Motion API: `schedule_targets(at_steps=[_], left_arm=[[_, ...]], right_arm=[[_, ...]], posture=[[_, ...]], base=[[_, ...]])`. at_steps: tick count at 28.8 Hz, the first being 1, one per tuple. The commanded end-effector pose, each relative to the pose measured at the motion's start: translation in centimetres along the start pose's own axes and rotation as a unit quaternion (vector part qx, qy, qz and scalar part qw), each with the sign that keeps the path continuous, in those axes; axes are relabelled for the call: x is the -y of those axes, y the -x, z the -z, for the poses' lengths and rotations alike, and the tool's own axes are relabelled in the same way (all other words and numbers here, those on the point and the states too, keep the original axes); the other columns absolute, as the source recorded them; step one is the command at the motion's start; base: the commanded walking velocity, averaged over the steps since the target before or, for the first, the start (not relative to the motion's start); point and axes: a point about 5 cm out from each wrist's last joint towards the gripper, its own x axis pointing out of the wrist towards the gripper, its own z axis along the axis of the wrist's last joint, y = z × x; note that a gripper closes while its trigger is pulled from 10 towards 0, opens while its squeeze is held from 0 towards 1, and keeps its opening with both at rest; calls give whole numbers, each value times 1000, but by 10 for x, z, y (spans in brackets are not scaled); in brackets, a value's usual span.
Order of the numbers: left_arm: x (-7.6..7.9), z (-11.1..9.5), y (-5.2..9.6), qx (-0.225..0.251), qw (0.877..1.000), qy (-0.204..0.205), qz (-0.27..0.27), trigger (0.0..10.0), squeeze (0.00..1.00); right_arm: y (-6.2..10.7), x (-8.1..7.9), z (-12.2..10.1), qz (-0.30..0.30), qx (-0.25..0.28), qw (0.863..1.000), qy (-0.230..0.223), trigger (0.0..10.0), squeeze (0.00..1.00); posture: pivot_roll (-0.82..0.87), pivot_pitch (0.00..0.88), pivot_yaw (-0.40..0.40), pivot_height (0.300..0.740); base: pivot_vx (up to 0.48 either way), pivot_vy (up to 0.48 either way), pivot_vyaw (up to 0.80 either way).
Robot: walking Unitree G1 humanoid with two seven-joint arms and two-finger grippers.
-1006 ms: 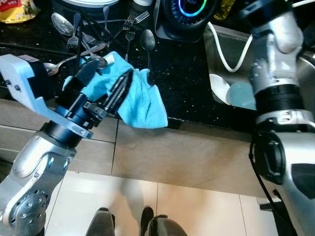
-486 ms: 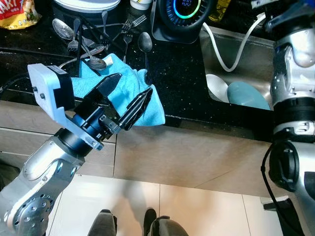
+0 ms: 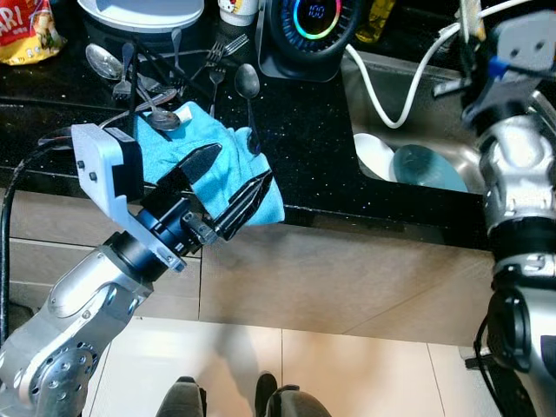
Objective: Kitchen organization
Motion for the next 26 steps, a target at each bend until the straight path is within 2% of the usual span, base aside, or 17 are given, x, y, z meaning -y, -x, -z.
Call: schedule_targets(at_steps=[1,4,7,8,9,10,13,19,20,21,26], left_arm=[[1,4,1,-14,1000,0,9,10000,0],[0,4,0,-15,1000,-1,12,10000,0],[-2,4,-1,-13,1000,-3,14,10000,0],[-3,4,-2,-12,1000,-4,15,10000,0],[-3,4,-2,-12,1000,-5,15,10000,0],[-3,4,-2,-12,1000,-5,15,10000,0],[-4,5,-3,-10,1000,-6,16,10000,0],[-6,7,-3,-11,1000,-11,7,10000,0],[-9,7,-3,-11,1000,-15,1,10000,0],[-9,7,-3,-11,1000,-15,1,10000,0],[-17,10,-4,-15,1000,-21,-17,10000,0]], right_arm=[[6,-1,10,15,-21,999,-18,0,0],[10,-19,21,-1,-41,998,-56,0,0],[12,-37,25,-22,-47,997,-64,0,0],[14,-48,25,-39,-44,996,-60,4902,0],[14,-53,25,-45,-46,996,-62,10000,0],[14,-53,25,-45,-46,996,-62,10000,0],[14,-69,26,-55,-56,993,-85,10000,0],[15,-84,27,-69,-66,990,-101,10000,0],[17,-92,29,-77,-72,989,-106,10000,0],[17,-92,29,-77,-72,989,-106,10000,0],[20,-119,32,-103,-98,985,-95,10000,0]], posture=[[247,131,-102,740],[243,124,-96,740],[241,118,-93,740],[239,114,-92,740],[238,112,-93,740],[238,112,-93,740],[235,105,-98,740],[242,91,-105,740],[250,77,-110,740],[250,77,-110,740],[254,81,-114,740]], base=[[0,0,0],[0,0,-200],[0,0,-800],[0,0,0],[0,0,0],[0,0,0],[0,0,0],[0,0,0],[0,0,0],[0,0,0],[0,0,0]])
